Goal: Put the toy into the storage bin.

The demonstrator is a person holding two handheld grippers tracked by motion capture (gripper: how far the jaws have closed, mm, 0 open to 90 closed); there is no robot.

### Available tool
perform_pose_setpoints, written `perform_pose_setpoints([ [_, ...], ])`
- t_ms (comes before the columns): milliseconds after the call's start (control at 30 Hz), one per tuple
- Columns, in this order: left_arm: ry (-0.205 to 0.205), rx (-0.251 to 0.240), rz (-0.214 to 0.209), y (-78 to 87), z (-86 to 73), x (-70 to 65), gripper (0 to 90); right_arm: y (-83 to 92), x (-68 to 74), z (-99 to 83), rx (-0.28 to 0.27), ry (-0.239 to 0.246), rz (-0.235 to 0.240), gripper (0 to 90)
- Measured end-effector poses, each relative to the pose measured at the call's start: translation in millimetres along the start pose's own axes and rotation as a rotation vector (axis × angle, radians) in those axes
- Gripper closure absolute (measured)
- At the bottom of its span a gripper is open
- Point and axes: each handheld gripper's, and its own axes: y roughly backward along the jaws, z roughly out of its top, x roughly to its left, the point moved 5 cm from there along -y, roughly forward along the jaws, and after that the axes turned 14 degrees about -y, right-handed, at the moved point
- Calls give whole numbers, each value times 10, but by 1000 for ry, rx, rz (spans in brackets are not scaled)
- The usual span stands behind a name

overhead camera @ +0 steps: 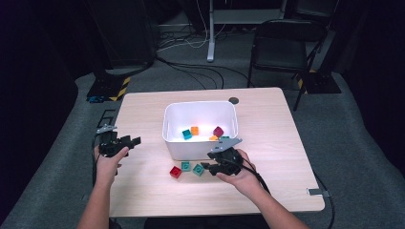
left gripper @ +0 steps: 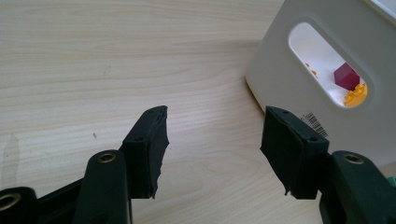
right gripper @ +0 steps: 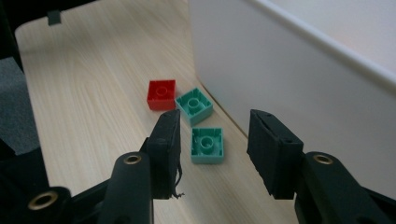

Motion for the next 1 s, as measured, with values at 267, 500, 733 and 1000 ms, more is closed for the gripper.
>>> perform_pose_setpoints([
  [267, -4, 4, -1, -4, -7, -3, 404, -208, -27, -169, 31, 7, -14, 540],
  [500, 3, 11, -2, -16, -18, -20, 404, -331, -45, -244, 43, -3, -17, 537],
  [733, -5, 12, 3, 0, -38, -31, 404, -434, -96, -334, 62, -5, -29, 529],
  [1000, -19, 12, 6, 34, -69, -45, 404, -581, -117, -400, 96, -12, -31, 514],
])
